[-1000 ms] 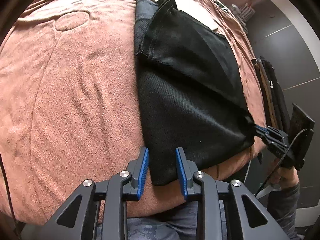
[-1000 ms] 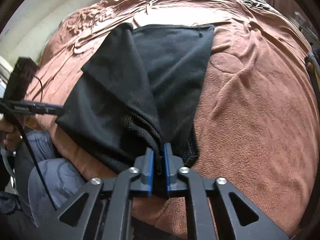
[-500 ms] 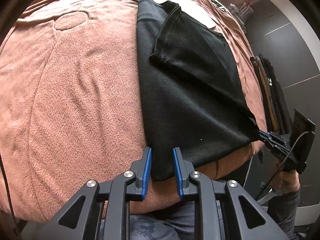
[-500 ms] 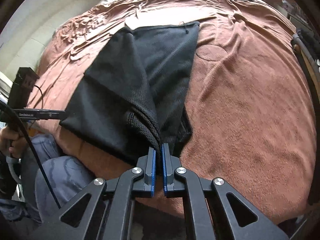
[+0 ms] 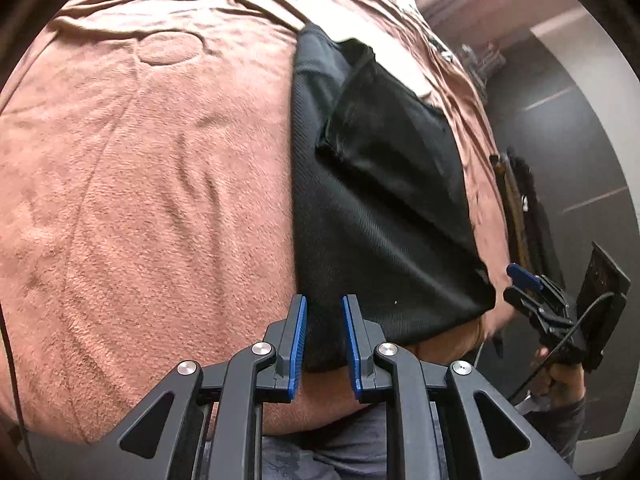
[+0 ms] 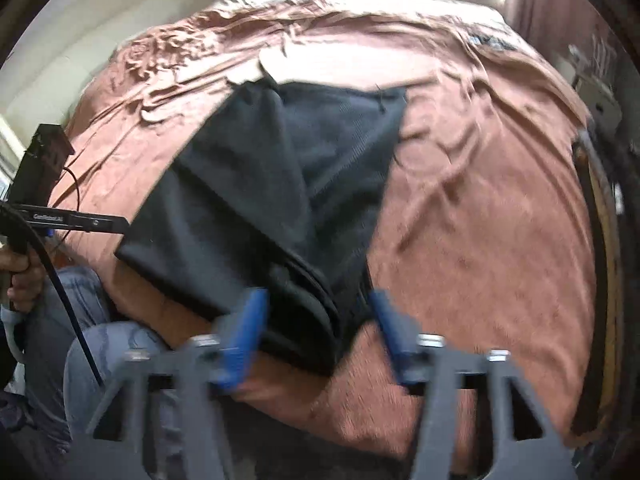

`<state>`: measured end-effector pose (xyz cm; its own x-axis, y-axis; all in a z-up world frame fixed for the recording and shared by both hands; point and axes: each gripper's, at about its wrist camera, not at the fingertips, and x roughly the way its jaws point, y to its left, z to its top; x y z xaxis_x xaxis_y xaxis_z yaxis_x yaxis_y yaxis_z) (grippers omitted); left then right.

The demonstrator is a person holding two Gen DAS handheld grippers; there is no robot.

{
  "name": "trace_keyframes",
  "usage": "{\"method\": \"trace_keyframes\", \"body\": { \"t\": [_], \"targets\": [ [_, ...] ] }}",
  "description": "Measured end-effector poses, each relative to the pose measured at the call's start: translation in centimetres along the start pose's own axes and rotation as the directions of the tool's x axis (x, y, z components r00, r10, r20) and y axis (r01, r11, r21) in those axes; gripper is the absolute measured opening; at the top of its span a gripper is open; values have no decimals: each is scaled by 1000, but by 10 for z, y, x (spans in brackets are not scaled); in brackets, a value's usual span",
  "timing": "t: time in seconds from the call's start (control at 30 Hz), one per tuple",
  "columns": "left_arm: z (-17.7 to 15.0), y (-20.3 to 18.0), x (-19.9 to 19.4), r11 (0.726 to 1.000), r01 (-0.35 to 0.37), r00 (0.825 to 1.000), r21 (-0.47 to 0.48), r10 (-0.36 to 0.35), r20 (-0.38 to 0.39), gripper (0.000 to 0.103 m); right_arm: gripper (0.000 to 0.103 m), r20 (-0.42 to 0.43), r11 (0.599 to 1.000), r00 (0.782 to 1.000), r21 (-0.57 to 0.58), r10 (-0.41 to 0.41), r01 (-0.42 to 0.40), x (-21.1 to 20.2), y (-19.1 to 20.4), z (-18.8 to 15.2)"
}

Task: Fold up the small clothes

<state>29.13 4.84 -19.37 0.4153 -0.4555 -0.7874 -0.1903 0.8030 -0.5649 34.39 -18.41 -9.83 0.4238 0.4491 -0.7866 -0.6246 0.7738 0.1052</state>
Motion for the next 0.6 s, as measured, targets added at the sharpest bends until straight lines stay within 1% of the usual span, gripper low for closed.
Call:
{"method": "trace_keyframes", "body": {
  "t": [0.17,0.27,0.37,0.47,0.6],
  "targets": [
    [0,10,-9,999,18,999,-46,-16,40,20,66,-14,995,998,-67,69,-69,14,17,20],
    [1,17,-14,996,37,997,-80,-32,67,20,66,-25,991,997,-112,77,-79,23,25,35],
    [1,18,-15,995,49,996,-88,-43,73,20,66,-32,983,996,-158,86,-90,31,38,50],
    [1,20,-17,994,61,995,-95,-53,88,20,66,-46,974,995,-202,94,-101,44,51,63],
    [0,30,-23,987,93,990,-135,-77,118,20,66,-78,962,993,-250,93,-110,68,69,75]
  ]
}}
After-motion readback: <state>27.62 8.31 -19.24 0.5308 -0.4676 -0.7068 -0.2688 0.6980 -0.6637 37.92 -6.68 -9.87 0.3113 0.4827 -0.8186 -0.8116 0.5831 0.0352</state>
